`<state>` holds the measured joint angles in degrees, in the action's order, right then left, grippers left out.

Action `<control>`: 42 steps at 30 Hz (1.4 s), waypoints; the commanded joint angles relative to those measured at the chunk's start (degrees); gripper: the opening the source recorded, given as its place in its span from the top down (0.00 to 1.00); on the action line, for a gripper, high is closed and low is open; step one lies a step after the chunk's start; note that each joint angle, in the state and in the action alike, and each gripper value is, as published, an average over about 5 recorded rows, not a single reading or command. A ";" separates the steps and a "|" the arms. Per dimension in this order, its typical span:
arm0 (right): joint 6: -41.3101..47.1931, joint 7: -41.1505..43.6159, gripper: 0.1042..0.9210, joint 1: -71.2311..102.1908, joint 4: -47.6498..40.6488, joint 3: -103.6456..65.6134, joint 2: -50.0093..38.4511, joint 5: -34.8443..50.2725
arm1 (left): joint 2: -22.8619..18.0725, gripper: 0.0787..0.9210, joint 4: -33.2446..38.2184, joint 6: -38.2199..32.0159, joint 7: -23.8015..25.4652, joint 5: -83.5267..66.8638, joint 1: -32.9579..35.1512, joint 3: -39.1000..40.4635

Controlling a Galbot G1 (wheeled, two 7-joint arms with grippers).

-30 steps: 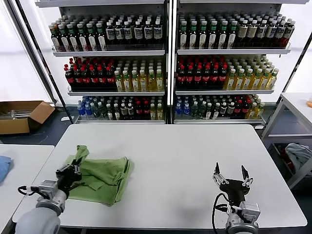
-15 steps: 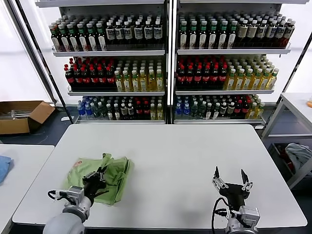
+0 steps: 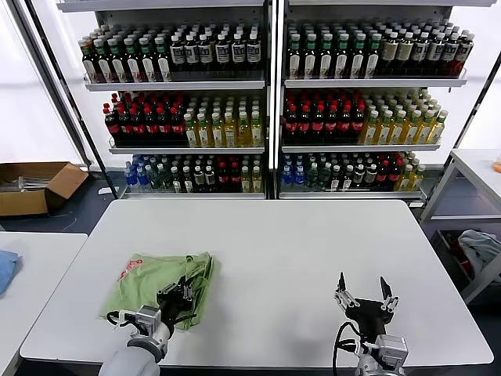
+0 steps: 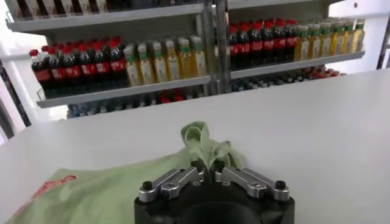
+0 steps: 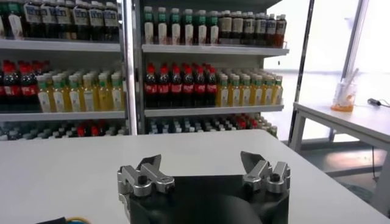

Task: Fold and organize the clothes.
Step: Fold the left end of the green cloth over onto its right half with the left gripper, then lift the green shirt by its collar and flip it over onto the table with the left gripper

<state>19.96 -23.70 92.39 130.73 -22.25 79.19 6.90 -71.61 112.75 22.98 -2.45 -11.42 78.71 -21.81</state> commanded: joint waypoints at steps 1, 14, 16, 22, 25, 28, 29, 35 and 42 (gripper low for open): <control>-0.30 0.00 0.12 0.34 -0.40 0.71 0.06 -0.66 | -3.24 0.78 -4.90 -4.61 -0.13 -1.56 -1.15 1.55; -0.74 0.02 0.12 0.29 -1.03 0.58 -0.13 -0.65 | -4.90 0.34 -0.68 -7.99 0.52 -10.70 1.28 3.58; -0.81 -0.01 0.12 0.17 -1.30 0.63 -0.10 -0.65 | -4.90 0.27 1.77 -8.57 1.09 -13.61 1.87 4.25; -0.69 -0.18 0.12 -0.52 -1.91 0.89 0.01 -0.64 | -5.14 0.13 11.10 -7.91 3.35 -27.08 2.90 5.37; -0.63 -0.21 0.12 -0.81 -2.13 0.90 -0.06 -0.58 | -4.77 0.12 13.74 -7.11 3.62 -31.23 2.39 3.79; -0.60 -0.23 0.12 -1.18 -2.44 1.04 -0.15 -0.53 | -3.32 0.12 14.85 -6.51 1.21 -32.81 0.23 -0.15; -0.57 -0.24 0.12 -1.39 -2.54 1.15 -0.19 -0.51 | -2.31 0.12 14.38 -6.07 -0.19 -31.99 -0.73 -1.89; -0.33 -0.40 0.12 -3.81 -2.89 2.48 -0.94 0.16 | 6.52 0.12 5.90 -4.35 -3.51 -15.65 -1.98 -13.53; 0.22 -0.96 0.12 -6.62 -3.86 4.05 -0.74 0.91 | 9.99 0.12 0.28 -3.82 -2.14 -14.44 1.06 -19.30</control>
<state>20.11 -24.48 87.89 127.18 -18.98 78.55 7.39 -67.97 118.64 17.93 -3.55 -30.68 78.90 -30.81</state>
